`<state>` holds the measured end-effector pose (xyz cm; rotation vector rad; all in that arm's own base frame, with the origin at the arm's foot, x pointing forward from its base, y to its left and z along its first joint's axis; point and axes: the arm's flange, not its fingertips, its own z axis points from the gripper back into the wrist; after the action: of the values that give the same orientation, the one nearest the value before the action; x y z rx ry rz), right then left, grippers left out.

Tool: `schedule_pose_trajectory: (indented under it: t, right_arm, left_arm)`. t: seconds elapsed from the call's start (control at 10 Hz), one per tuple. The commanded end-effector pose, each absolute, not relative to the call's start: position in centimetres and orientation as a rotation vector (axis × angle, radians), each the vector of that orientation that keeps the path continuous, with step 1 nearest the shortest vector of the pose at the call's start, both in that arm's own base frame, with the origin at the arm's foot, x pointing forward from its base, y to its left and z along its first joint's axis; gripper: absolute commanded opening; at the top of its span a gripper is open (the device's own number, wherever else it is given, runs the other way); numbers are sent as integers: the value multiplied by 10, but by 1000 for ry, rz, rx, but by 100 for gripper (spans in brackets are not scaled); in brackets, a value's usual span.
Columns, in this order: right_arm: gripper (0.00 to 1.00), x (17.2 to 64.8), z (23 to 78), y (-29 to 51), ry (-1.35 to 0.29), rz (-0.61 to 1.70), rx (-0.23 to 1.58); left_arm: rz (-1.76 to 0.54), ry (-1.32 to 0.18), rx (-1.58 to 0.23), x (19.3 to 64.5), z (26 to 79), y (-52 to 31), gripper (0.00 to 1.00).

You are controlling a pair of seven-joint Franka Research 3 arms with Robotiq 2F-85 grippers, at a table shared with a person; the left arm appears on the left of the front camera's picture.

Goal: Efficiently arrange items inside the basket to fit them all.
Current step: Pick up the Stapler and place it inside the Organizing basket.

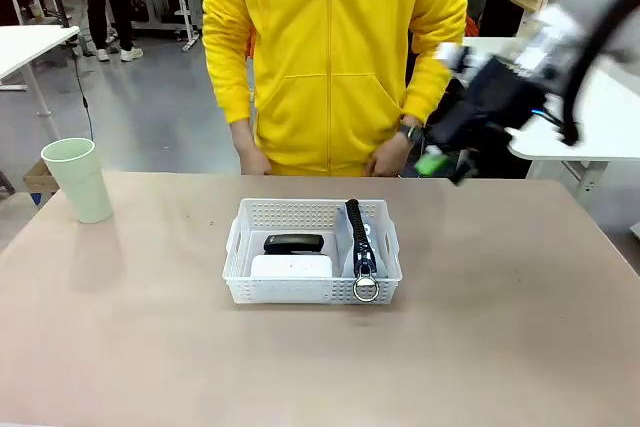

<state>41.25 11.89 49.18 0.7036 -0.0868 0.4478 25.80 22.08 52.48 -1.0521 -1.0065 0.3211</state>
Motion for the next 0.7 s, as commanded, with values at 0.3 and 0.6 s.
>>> schedule_pose_trajectory:
  t: [0.3,0.6]
  right_arm:
    - [100,352,399,-47,-203,217,1243]
    - [100,337,392,-61,-195,235,1242]
  left_arm:
    - [304,-1036,-1064,257,521,217,100]
    - [304,-1036,-1064,257,521,217,100]
